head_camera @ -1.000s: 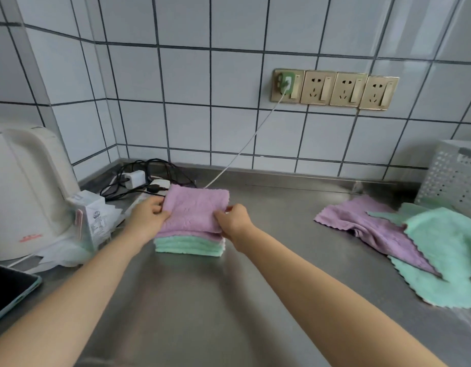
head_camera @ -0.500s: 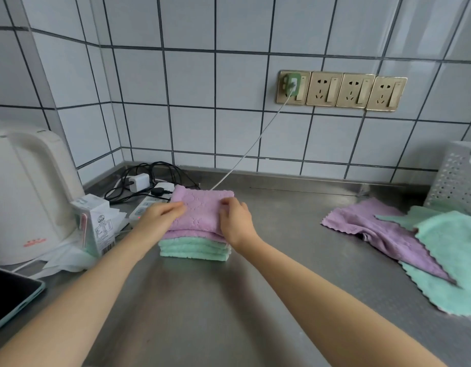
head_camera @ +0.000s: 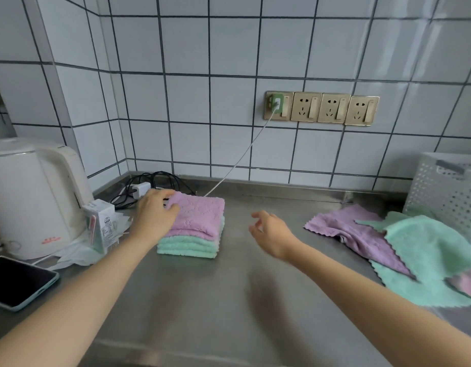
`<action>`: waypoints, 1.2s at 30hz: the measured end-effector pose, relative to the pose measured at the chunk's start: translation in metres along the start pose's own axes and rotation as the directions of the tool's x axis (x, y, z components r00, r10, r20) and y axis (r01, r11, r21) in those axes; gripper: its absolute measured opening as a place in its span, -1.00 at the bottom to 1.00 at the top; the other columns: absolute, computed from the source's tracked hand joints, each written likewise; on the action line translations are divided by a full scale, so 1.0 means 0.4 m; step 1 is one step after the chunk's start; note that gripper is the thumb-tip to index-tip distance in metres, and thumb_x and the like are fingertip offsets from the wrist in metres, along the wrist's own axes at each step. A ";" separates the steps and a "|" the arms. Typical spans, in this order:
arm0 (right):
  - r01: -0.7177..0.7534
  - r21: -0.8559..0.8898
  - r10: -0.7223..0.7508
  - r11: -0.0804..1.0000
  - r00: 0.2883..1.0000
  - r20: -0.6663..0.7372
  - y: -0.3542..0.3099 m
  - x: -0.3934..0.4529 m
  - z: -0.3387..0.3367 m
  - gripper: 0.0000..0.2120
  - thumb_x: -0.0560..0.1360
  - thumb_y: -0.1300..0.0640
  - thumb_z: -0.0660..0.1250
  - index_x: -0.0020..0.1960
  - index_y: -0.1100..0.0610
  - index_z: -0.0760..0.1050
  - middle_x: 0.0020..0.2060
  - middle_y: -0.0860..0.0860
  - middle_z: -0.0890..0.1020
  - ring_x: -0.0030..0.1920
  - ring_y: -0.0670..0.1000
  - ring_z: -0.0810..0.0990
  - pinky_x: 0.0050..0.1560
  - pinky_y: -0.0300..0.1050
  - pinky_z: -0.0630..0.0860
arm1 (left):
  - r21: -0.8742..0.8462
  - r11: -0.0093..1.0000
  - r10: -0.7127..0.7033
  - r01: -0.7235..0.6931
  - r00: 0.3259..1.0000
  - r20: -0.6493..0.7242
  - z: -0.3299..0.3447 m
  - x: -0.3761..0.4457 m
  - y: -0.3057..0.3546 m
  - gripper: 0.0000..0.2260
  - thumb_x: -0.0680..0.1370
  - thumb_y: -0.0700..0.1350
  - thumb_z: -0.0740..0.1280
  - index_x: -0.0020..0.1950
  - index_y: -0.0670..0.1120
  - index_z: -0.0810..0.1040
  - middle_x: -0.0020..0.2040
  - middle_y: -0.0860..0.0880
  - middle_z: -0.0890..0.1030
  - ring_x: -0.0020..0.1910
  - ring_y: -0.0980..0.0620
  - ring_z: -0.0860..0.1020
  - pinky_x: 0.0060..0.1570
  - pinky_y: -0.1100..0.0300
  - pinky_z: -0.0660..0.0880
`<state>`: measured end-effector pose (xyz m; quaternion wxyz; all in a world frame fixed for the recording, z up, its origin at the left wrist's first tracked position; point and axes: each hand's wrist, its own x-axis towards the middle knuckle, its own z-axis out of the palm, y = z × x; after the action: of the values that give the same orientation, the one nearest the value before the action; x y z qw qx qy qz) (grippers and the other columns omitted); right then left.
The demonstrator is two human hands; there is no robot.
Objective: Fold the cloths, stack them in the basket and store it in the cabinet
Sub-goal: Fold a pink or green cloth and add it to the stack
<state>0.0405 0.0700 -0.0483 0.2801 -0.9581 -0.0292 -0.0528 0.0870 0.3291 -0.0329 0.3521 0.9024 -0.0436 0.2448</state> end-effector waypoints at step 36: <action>-0.070 -0.140 -0.021 0.988 0.826 -0.564 0.570 -0.372 -0.392 -0.93 0.55 0.13 0.28 -0.11 0.04 0.49 -0.18 -0.04 0.55 -0.32 0.01 0.62 -0.31 0.04 0.56 | -0.289 0.821 0.570 -0.493 0.673 0.471 0.729 -0.310 0.784 -0.75 0.60 -0.02 0.18 0.26 0.04 0.48 0.27 0.05 0.52 0.21 0.00 0.51 0.09 0.04 0.48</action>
<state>-0.1011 -0.2104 -0.0562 0.2018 -0.9189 0.0711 -0.3315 0.0194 -0.1087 -0.0834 0.2996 0.8547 -0.4182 0.0699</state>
